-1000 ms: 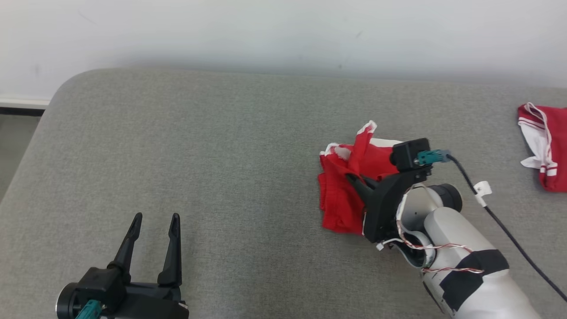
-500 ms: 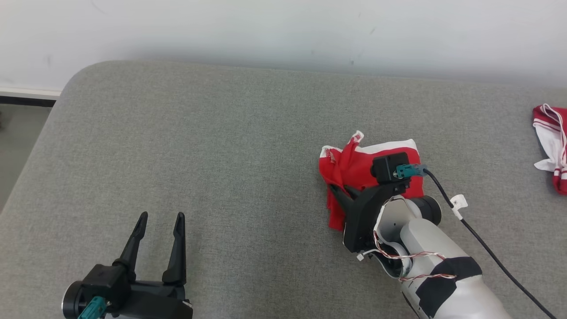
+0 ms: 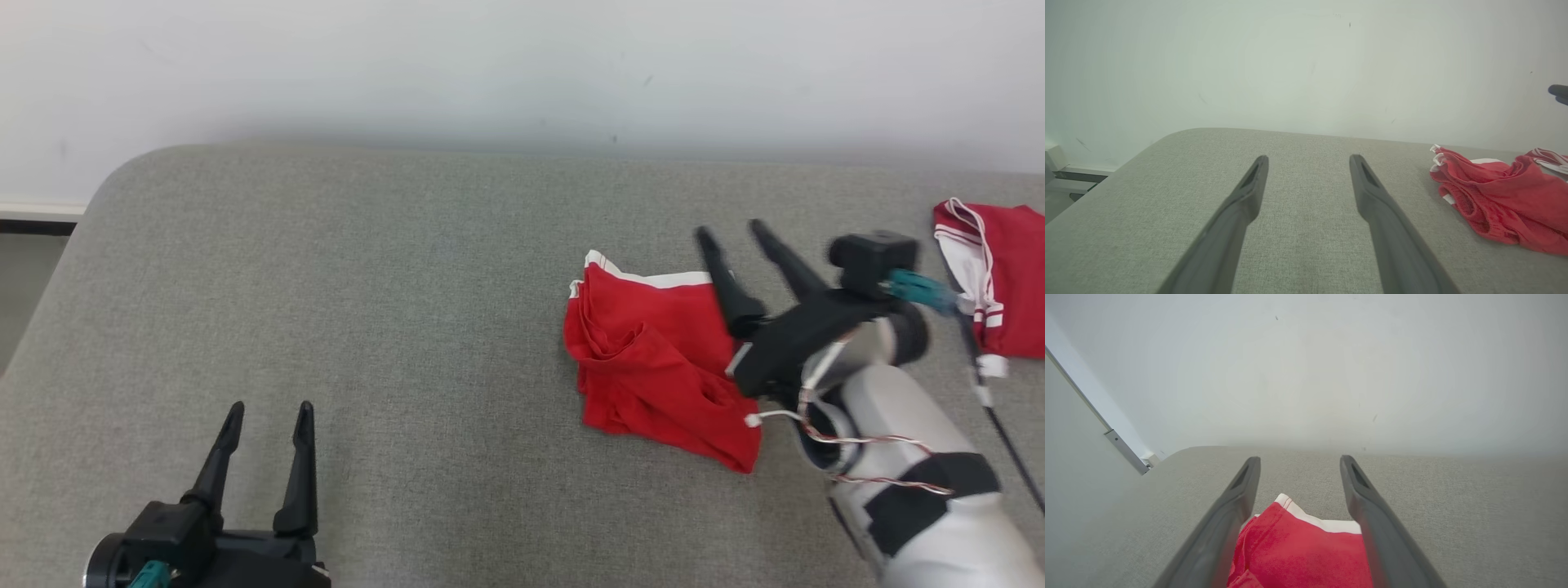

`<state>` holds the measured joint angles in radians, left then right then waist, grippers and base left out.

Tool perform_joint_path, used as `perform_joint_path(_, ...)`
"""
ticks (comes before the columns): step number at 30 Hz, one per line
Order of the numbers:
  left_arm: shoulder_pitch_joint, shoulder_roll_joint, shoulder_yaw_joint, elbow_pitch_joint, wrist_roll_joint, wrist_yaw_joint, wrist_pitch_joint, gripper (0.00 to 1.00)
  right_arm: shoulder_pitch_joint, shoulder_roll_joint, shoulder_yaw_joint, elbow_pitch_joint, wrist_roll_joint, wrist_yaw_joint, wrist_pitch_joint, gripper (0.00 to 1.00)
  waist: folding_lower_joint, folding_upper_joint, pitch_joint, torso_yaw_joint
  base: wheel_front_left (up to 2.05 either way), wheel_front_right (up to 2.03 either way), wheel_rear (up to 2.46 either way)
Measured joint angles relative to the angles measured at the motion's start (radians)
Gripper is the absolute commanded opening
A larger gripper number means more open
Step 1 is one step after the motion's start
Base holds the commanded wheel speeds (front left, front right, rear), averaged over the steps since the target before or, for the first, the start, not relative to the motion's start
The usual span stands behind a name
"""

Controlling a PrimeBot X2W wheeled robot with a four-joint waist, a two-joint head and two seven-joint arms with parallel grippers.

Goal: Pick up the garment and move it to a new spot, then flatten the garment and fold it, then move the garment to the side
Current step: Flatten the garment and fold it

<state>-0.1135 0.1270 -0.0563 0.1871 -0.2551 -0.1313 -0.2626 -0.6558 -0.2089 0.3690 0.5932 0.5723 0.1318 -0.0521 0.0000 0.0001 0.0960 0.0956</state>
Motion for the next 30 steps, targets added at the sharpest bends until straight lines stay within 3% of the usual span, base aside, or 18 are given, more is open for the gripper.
perform_joint_path(7,0.023,0.004,0.045,-0.029,0.013,0.000,0.000,1.00,0.123,-0.078,-0.130,-0.082,-0.016,0.000,-0.052,1.00,-0.0001,0.0000,-0.012,-0.012,0.00,0.00,0.00)
perform_joint_path(11,0.030,0.003,0.063,-0.040,0.018,0.000,0.000,1.00,0.201,-0.090,-0.185,-0.102,-0.031,0.000,-0.057,1.00,0.0000,0.0000,-0.008,-0.010,0.00,0.00,0.00)
perform_joint_path(12,0.031,0.004,0.068,-0.041,0.018,0.000,0.000,1.00,0.213,-0.090,-0.195,-0.103,-0.038,0.000,-0.056,0.50,-0.0001,-0.0001,-0.006,-0.009,0.00,0.00,0.00)
perform_joint_path(13,0.031,0.005,0.071,-0.043,0.018,0.000,0.000,1.00,0.222,-0.091,-0.201,-0.103,-0.046,0.000,-0.055,0.18,0.0000,-0.0001,-0.003,-0.008,0.00,0.00,0.00)
perform_joint_path(14,0.031,0.005,0.072,-0.045,0.020,0.000,0.000,1.00,0.227,-0.094,-0.204,-0.099,-0.054,0.000,-0.053,0.00,0.0000,-0.0001,0.000,-0.007,0.00,0.00,0.00)
perform_joint_path(19,0.029,0.010,0.083,-0.051,0.027,0.000,0.000,1.00,0.224,-0.097,-0.194,-0.044,-0.073,0.000,-0.054,0.00,0.0000,0.0000,0.013,0.004,0.00,0.00,0.00)
perform_joint_path(30,0.010,0.015,0.064,-0.043,0.031,0.000,0.000,1.00,0.117,-0.106,-0.029,0.156,-0.083,0.000,-0.082,0.00,0.0000,-0.0001,0.030,0.050,0.00,0.00,0.00)
